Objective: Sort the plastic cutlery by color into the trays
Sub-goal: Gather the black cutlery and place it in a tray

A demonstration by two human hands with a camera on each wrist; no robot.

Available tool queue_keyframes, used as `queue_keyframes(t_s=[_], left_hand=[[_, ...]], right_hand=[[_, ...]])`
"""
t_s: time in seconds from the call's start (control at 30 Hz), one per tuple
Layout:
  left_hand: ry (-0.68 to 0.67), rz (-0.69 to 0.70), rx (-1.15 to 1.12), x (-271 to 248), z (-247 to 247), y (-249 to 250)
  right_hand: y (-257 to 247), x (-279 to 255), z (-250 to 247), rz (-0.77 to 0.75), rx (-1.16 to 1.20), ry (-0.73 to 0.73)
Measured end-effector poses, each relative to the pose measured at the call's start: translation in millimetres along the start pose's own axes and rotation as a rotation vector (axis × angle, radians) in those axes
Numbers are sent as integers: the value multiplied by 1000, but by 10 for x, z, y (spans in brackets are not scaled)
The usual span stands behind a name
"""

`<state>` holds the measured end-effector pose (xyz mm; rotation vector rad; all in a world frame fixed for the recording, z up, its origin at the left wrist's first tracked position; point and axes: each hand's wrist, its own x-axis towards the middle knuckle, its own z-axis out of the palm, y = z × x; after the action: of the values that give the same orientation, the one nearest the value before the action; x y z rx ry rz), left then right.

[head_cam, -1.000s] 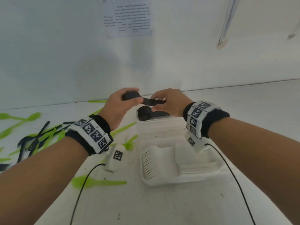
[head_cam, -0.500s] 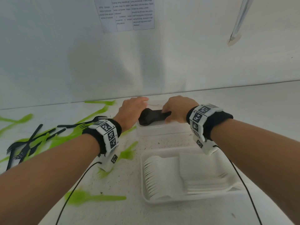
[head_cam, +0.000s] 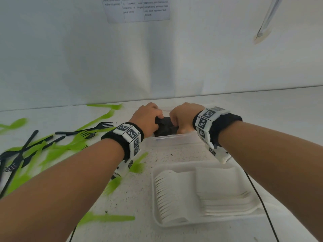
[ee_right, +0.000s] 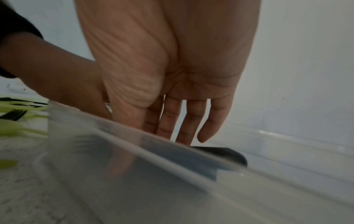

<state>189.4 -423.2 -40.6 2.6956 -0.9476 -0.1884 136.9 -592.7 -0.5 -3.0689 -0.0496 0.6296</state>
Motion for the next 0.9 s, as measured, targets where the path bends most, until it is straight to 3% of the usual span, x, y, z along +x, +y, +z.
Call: queue_keyframes(t_s=[0.27, 0.53, 0.9], left_hand=[[15, 17, -18, -17, 57, -49], [-147, -17, -40, -52, 39, -93], [-78, -44, -33, -52, 64, 31]], right_hand=[[-156, 250, 56, 12, -94, -10], [-196, 210, 54, -35, -149, 29], [-130, 118, 14, -58, -121, 3]])
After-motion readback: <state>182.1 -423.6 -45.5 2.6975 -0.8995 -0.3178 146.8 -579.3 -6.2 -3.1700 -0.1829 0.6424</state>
